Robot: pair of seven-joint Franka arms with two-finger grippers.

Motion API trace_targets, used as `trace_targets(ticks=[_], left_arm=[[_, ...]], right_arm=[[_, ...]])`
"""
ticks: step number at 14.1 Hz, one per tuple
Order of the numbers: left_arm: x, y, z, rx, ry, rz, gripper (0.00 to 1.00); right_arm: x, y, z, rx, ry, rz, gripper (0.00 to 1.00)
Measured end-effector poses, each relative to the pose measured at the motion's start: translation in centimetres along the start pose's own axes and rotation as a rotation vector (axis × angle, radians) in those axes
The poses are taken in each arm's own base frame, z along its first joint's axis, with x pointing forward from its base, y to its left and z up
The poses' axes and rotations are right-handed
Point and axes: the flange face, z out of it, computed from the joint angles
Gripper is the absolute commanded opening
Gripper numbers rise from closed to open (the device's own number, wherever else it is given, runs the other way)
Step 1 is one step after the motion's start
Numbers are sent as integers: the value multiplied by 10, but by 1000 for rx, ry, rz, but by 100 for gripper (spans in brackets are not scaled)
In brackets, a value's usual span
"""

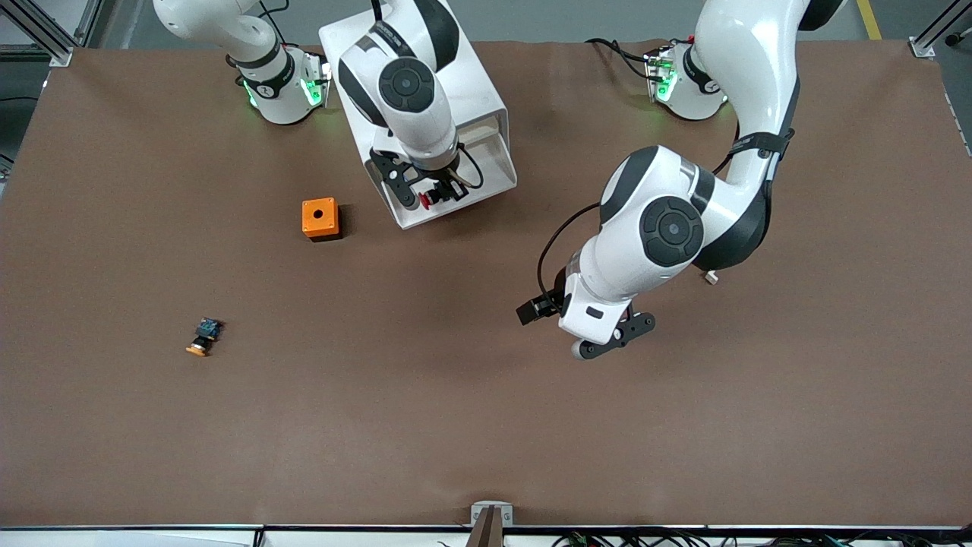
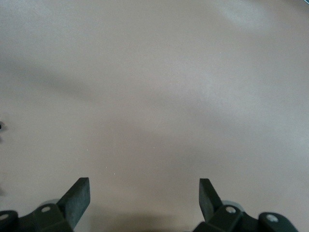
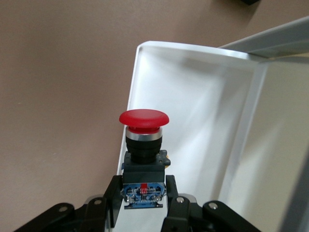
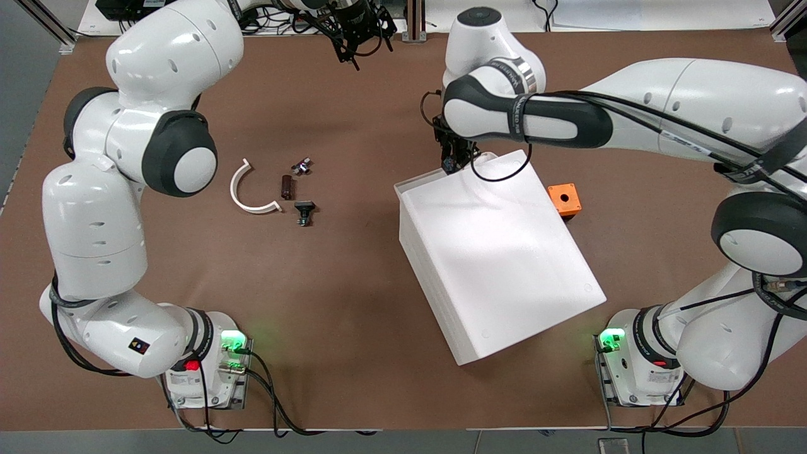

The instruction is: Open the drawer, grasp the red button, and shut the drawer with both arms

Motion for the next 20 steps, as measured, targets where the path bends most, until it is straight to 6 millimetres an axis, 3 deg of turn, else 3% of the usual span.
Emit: trace_targets(ticks=[3, 6, 11, 15, 18, 20], left_arm=[[-6, 3, 3, 4, -4, 8, 99], [-28, 14, 18, 23, -21, 39, 99], [-85, 27, 78, 108, -76, 55, 99], [-139, 37, 121, 164, -39, 58, 99], [-175, 46, 137, 185, -38, 75, 99], [-190, 47, 144, 204, -30, 81, 99]], right_arm=[[4, 0, -19, 32, 25, -44, 1], [39, -8, -26, 41, 58, -170, 0], [161, -19, -58, 67, 67, -381, 0], [271, -7, -84, 96, 87, -558, 0], [353, 15, -84, 86, 89, -676, 0], [392, 25, -70, 68, 77, -728, 1]])
